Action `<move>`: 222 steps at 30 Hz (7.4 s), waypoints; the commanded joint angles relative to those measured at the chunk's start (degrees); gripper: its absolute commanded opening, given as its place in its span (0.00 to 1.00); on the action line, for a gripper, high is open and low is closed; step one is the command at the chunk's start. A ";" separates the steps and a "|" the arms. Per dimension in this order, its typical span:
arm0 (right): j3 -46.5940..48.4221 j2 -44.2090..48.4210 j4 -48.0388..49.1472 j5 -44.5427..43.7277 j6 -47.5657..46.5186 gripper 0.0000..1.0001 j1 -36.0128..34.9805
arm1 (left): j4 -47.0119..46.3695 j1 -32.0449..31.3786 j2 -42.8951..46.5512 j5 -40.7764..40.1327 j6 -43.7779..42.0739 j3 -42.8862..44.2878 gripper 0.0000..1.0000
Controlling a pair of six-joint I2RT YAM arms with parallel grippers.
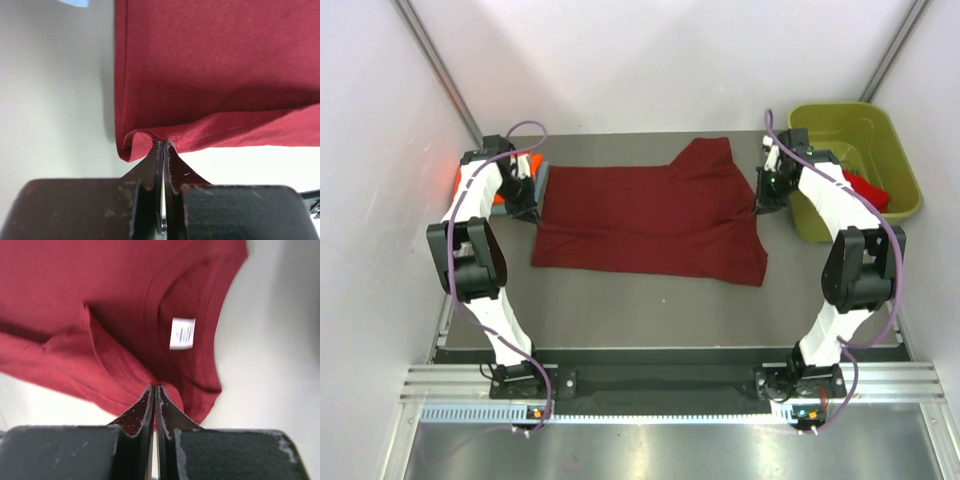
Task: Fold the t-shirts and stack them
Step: Fold the tshirt
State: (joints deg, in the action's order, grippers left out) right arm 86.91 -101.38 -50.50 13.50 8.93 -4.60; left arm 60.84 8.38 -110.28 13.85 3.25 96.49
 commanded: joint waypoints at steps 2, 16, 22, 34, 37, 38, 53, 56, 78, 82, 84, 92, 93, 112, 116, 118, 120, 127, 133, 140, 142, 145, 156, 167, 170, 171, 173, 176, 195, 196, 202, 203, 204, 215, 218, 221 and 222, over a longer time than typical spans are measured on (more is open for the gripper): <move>6.50 -2.58 4.18 -2.16 -1.54 0.00 0.82 | -0.72 0.14 -0.29 -1.54 -0.61 1.34 0.00; 10.73 -12.43 6.38 -4.36 -3.39 0.00 0.65 | -3.27 0.32 -3.10 -5.32 0.09 -0.34 0.00; 12.31 -13.14 6.03 -4.97 -3.92 0.18 0.29 | -3.97 0.32 -2.31 -8.12 0.44 0.46 0.30; 10.03 -5.31 6.99 7.05 -0.93 0.62 1.17 | -4.59 -4.23 8.32 2.15 2.56 -3.57 0.63; 11.52 -8.56 7.17 6.90 -2.16 0.58 -0.67 | -4.06 -8.10 7.89 3.20 1.77 -9.01 0.54; 13.26 -9.70 7.34 7.59 -3.21 0.56 -1.02 | -4.50 -9.95 7.54 3.73 1.24 -9.99 0.51; 24.35 -26.67 7.70 10.77 -2.77 0.45 -3.66 | -3.62 -11.72 1.65 0.04 -0.96 -15.01 0.40; 24.00 -27.64 6.74 8.75 -4.00 0.45 -5.50 | -3.09 -11.72 1.30 0.13 -0.70 -16.50 0.40; 19.08 -26.67 3.13 -0.40 -8.31 0.28 -6.38 | -3.80 -11.90 1.30 1.36 1.59 -18.18 0.40; 19.69 -26.50 3.57 -1.01 -8.23 0.00 -6.30 | -3.80 -11.98 0.94 1.27 1.76 -17.04 0.40; 20.74 -26.58 3.74 -0.75 -8.23 0.00 -6.30 | -3.89 -11.99 0.86 1.27 1.76 -17.03 0.40; 26.46 -27.11 4.97 0.04 -8.05 0.00 -6.47 | -4.06 -12.34 0.33 0.83 1.76 -16.86 0.41; 27.68 -27.37 5.15 0.13 -7.96 0.00 -6.47 | -3.97 -12.42 0.24 0.83 1.76 -16.77 0.41; 24.46 -18.88 4.27 -5.24 -6.30 0.59 -5.25 | -4.59 -12.61 5.42 -11.36 0.80 -14.75 0.48; 14.72 -11.39 1.55 -0.77 -5.68 0.56 -2.44 | -5.12 -11.11 7.79 -13.32 0.97 -16.15 0.57; 11.10 -9.28 -1.08 7.39 -5.24 0.55 -0.42 | -4.77 -10.32 7.54 -13.32 0.80 -17.03 0.57; 5.65 -9.01 -3.01 12.67 -3.93 0.55 0.64 | -4.68 -9.79 6.66 -13.23 1.32 -17.38 0.57; -5.61 -7.25 -3.81 14.63 -3.74 0.57 2.84 | -3.98 -6.65 2.97 -17.62 2.11 -14.58 0.71; -10.53 -4.79 -5.84 15.24 -4.97 0.57 3.98 | -4.59 -4.17 0.24 -18.59 2.47 -14.57 0.71; -13.00 -1.98 -6.80 13.75 -5.59 0.57 6.08 | -4.50 -4.07 -3.18 -17.54 2.12 -14.75 0.69; -13.09 -0.66 -7.33 13.40 -5.59 0.57 6.71 | -4.33 -3.90 -3.80 -17.71 2.20 -14.84 0.68; -13.96 1.10 -8.12 12.00 -5.85 0.57 7.06 | -4.32 -3.81 -4.59 -17.71 2.55 -15.54 0.66; -18.54 -3.81 -5.40 10.07 -4.53 0.56 8.03 | -4.41 -3.72 -6.18 -15.34 3.61 -15.27 0.57; -17.38 -7.51 -4.26 5.31 -4.54 0.52 8.20 | -4.50 -3.37 -4.77 -14.11 3.35 -17.21 0.32; -18.70 -7.69 -4.43 5.58 -4.27 0.46 7.85 | -4.50 -3.20 -4.59 -14.11 3.26 -17.65 0.27; -19.06 -7.51 -4.52 5.31 -4.53 0.43 7.24 | -4.41 -3.11 -4.51 -12.46 3.08 -17.82 0.25; -20.11 -7.43 -4.96 4.44 -5.15 0.18 6.54 | -4.06 -3.02 -4.33 -12.09 2.91 -17.91 0.12; -21.70 -6.72 -5.66 3.38 -4.89 0.00 5.66 | -3.54 -2.85 -3.63 -12.70 3.08 -18.26 0.00; -25.21 2.15 -10.67 3.64 -1.81 0.00 5.22 | 2.44 -2.14 9.20 -8.84 1.59 -24.24 0.00; -26.08 2.59 -11.02 4.08 -1.55 0.00 5.04 | 2.88 -2.14 9.47 -8.66 1.50 -23.98 0.00; -31.44 7.25 -13.48 4.43 -1.90 0.00 5.04 | 4.37 -2.05 12.37 -10.24 2.38 -22.31 0.00; -31.89 7.95 -13.48 4.52 -1.90 0.00 5.04 | 4.29 -2.14 12.72 -10.24 2.29 -22.31 0.00; -32.24 8.13 -13.40 4.96 -1.72 0.00 5.04 | 4.29 -2.05 13.07 -10.16 2.29 -22.39 0.00; -23.38 6.90 -12.35 6.46 -1.72 0.57 5.13 | 4.38 -2.05 16.41 -9.28 2.12 -22.22 0.53; -16.80 5.94 -11.38 6.19 -1.55 0.59 5.22 | 4.38 -2.05 16.15 -8.84 0.19 -20.47 0.52; -7.84 1.83 -8.22 5.23 -1.81 0.61 5.13 | 1.22 -2.14 13.08 -9.98 -0.96 -15.64 0.51; -5.38 0.24 -7.08 5.49 -2.07 0.61 5.04 | 0.34 -2.14 10.11 -8.85 -1.13 -14.06 0.50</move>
State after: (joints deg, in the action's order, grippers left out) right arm 74.26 -97.89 -61.80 19.11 7.07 0.86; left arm 64.55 5.96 -97.38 4.49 4.01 77.14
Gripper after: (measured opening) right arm 0.603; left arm 0.508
